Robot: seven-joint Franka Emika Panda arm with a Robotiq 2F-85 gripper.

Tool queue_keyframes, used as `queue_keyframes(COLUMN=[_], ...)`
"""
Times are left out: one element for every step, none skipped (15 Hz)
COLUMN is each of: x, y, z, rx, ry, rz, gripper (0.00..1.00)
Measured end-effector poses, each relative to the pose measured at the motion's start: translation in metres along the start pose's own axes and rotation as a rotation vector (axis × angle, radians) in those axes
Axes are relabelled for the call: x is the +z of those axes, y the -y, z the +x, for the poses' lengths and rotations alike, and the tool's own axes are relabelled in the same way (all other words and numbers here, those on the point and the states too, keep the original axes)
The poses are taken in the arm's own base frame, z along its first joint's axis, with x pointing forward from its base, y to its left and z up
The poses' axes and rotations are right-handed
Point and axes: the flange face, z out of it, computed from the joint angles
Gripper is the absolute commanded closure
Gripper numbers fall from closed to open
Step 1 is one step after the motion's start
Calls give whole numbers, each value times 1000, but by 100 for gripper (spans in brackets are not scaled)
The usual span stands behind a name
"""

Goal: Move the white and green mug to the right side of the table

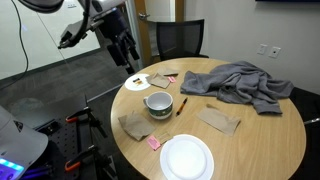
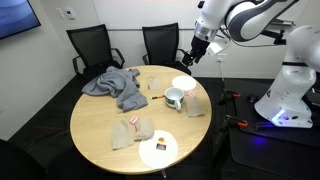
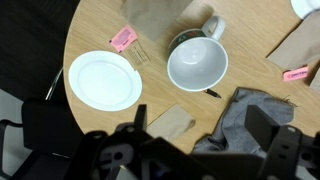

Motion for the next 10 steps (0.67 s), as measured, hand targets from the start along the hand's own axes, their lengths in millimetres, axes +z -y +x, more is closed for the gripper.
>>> queue_keyframes(x=[-4, -7, -10, -12, -13, -13, -13, -13, -13, -13], y=[-1, -1, -1, -2, -2, -2, -2, -2, -2, -2], z=[0, 0, 0, 1, 1, 1, 1, 1, 1, 1], rx=[-7, -17, -24, -31, -32, -32, -32, -32, -32, -32], ry=[-1, -4, -5, -8, -10, -11, -11, -11, -11, -11], rz=[0, 0, 1, 2, 4, 5, 5, 4, 5, 5], gripper=[0, 0, 0, 0, 0, 0, 0, 0, 0, 0])
